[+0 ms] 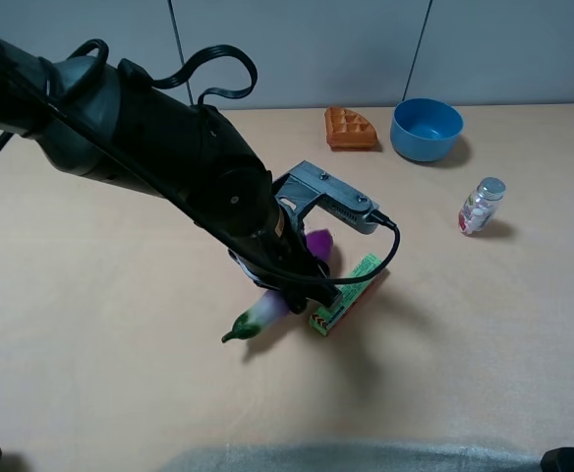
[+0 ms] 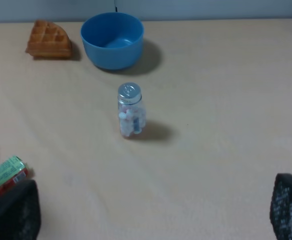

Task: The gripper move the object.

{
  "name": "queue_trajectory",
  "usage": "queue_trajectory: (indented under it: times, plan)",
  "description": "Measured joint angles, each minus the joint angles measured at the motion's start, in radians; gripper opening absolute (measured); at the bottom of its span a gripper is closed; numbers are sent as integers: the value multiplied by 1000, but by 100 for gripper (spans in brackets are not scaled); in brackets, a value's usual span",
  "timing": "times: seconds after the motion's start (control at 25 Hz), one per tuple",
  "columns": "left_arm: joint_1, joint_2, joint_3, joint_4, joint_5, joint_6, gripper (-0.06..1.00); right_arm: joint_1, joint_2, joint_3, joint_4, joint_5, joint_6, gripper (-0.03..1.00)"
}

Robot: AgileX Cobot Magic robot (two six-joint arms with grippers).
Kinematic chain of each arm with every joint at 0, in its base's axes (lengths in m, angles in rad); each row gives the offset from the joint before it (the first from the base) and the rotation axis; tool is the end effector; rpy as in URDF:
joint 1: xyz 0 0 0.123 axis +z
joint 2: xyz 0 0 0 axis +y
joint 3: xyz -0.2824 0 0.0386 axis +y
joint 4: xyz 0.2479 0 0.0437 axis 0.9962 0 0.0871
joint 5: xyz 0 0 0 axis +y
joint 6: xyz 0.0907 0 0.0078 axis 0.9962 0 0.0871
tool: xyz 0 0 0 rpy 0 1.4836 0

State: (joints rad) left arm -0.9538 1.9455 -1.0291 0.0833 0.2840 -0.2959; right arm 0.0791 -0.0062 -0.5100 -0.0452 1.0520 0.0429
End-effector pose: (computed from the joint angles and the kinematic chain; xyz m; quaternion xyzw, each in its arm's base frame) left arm 0.2129 -0.2965 0.1199 0.3487 0.9092 -0.1160 0.1957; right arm -0.0064 -0.0041 0.2807 -0.0144 0.8463 0.0099 0.5324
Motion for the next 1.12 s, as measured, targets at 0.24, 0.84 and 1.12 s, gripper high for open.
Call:
queue_trajectory:
  times: [0.24, 0.84, 1.12]
  plan:
    - [0, 0, 0, 0, 0, 0, 75, 0, 0, 0, 0, 0, 0, 69]
    - [0, -4, 0, 0, 2, 0, 78, 0, 0, 0, 0, 0, 0, 69]
    - [0, -68, 0, 0, 52, 0, 80, 0, 0, 0, 0, 0, 0, 69]
